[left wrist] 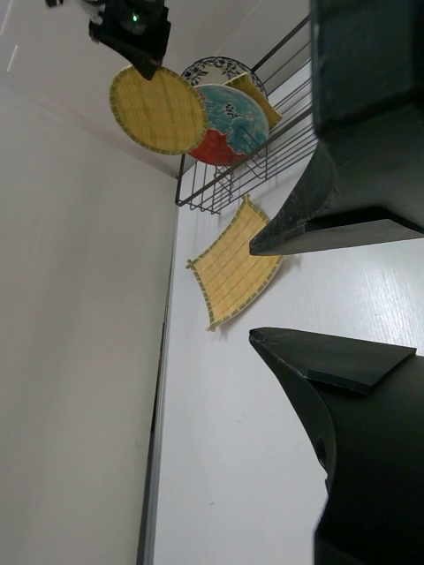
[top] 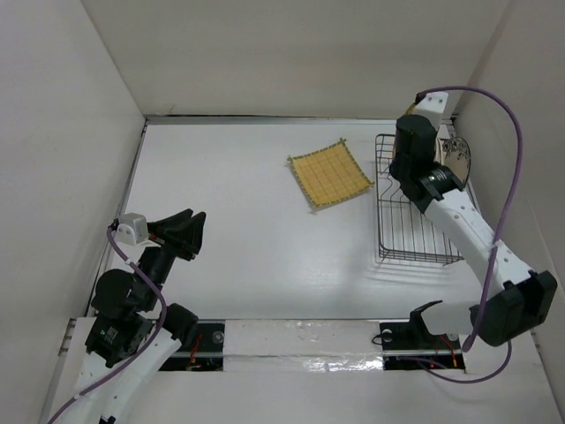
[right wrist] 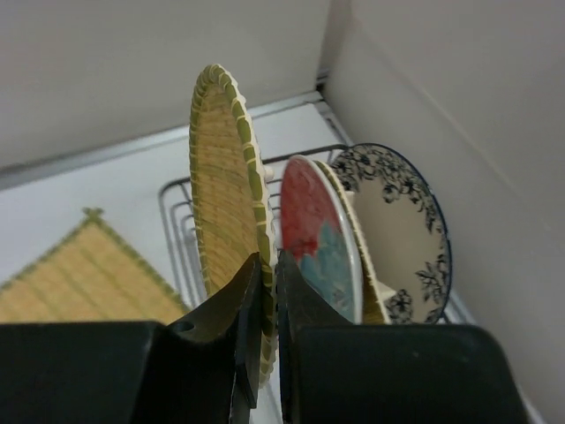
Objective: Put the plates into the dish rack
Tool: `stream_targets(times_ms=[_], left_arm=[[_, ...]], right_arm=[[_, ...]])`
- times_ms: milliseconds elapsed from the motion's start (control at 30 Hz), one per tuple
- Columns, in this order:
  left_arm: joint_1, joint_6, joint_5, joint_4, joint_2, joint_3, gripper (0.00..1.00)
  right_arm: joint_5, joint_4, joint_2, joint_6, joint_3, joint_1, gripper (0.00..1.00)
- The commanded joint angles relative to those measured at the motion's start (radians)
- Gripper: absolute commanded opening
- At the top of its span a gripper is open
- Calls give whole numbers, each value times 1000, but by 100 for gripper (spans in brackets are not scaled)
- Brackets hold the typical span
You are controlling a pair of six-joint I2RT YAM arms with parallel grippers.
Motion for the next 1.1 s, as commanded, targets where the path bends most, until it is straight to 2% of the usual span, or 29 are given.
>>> stream_targets(times_ms=[0, 133, 233, 400, 600, 767, 1067], left_arm=[[2, -4, 23, 41, -17, -6, 36], [2, -3, 23, 40, -23, -6, 36], [2, -4, 21, 41, -21, -6, 36], [2, -3, 23, 43, -17, -6, 36], [2, -3, 18, 44, -13, -5, 36], [2, -1, 16, 44, -6, -6, 36], [2, -1, 12, 46, 2, -7, 36]], right_arm=[[142, -43, 67, -147, 115, -14, 0], [188, -54, 157, -253, 163, -14, 0], [196, -90, 193, -273, 187, -23, 0], [182, -142, 243, -276, 206, -34, 0], [115, -271, 299, -204, 239, -66, 0], [116, -270, 303, -198, 189, -86, 0], [14, -212, 343, -152, 117, -98, 0]])
